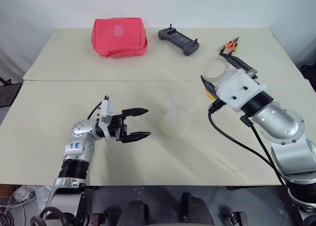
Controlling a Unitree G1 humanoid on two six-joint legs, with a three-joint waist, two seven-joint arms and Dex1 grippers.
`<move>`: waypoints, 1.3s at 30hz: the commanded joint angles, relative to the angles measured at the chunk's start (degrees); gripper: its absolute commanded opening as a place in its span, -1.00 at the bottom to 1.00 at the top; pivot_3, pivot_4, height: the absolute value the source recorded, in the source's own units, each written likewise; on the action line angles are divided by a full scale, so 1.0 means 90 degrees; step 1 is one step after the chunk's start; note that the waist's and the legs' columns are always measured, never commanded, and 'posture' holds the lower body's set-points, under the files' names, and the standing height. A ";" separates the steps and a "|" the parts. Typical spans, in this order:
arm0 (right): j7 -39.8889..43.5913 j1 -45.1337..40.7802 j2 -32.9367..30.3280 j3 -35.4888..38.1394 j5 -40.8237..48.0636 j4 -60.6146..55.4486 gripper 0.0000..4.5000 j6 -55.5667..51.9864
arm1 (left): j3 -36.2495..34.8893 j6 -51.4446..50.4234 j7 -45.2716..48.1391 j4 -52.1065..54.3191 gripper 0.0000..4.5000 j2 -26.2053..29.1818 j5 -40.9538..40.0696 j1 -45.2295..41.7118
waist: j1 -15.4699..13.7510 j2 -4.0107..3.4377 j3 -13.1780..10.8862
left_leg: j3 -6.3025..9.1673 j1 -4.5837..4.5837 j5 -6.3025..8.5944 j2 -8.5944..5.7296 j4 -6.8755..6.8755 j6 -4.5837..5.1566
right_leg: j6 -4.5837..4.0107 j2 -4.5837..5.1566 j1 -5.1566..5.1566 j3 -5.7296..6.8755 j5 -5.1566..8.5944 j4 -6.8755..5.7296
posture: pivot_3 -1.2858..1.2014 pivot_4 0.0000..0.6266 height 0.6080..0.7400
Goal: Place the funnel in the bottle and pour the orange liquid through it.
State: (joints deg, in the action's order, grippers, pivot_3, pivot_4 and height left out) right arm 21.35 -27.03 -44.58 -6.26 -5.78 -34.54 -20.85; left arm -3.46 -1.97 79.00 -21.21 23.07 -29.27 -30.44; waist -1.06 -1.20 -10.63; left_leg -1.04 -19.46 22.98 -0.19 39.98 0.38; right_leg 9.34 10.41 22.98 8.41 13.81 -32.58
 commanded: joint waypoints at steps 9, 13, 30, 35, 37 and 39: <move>0.0561 -0.0764 -0.0185 -0.0606 -0.1930 -0.0120 0.24 0.0499 | -0.0067 0.0242 0.0378 -0.0543 1.00 0.0098 0.0045 -0.0567 | 0.0027 0.0005 -0.0002 | 0.0001 -0.0007 0.0000 0.0000 0.0001 0.0000 | 0.0001 0.0000 0.0001 0.0003 0.0000 0.0003 | 0.03 -0.52 1.00; 0.0595 -0.0779 -0.0204 -0.0638 -0.2436 -0.0029 0.24 0.0920 | -0.0042 0.0328 0.0499 -0.0807 1.00 0.0069 0.0091 -0.0758 | 0.0035 0.0006 -0.0003 | 0.0002 -0.0016 0.0000 0.0000 0.0002 0.0000 | 0.0001 0.0000 0.0009 0.0006 -0.0001 0.0003 | 0.03 -0.52 1.00; 0.0641 -0.0813 0.0012 -0.0710 -0.3822 0.0400 0.24 0.2509 | -0.0105 0.0384 0.0821 -0.1208 1.00 0.0012 0.0071 -0.1109 | 0.0150 0.0007 -0.0003 | 0.0002 -0.0066 0.0000 0.0000 0.0016 0.0000 | 0.0002 0.0000 0.0065 0.0006 -0.0001 -0.0014 | 0.03 -0.52 1.00; 0.0641 -0.0776 0.0092 -0.0661 -0.4143 0.0507 0.24 0.2896 | -0.0156 0.0343 0.0811 -0.1097 1.00 -0.0026 -0.0013 -0.1011 | 0.0148 0.0007 -0.0003 | 0.0002 -0.0074 0.0000 -0.0001 0.0019 0.0000 | 0.0002 0.0001 0.0072 0.0007 -0.0001 -0.0016 | 0.03 -0.52 1.00; 0.0628 -0.0764 0.0101 -0.0636 -0.4262 0.0552 0.24 0.3021 | -0.0216 0.0367 0.0779 -0.1046 1.00 -0.0072 -0.0072 -0.0965 | 0.0150 0.0007 -0.0003 | 0.0002 -0.0074 0.0000 0.0000 0.0019 0.0000 | 0.0002 0.0000 0.0072 0.0007 -0.0001 -0.0017 | 0.03 -0.52 1.00; 0.0620 -0.0756 0.0121 -0.0599 -0.4356 0.0589 0.24 0.3104 | -0.0273 0.0348 0.0738 -0.0970 1.00 -0.0127 -0.0143 -0.0905 | 0.0151 0.0007 -0.0003 | 0.0002 -0.0074 0.0000 0.0000 0.0019 0.0000 | 0.0002 0.0001 0.0073 0.0007 -0.0001 -0.0017 | 0.03 -0.52 1.00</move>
State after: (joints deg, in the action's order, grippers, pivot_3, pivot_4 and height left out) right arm 28.05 -33.09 -43.95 -13.27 -44.01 -28.44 6.19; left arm -4.39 0.97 85.80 -32.15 22.21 -28.97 -39.21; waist 0.30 -1.14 -10.65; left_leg -1.02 -20.13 22.98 -0.20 40.16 0.38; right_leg 9.36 10.42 23.63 8.47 13.80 -32.74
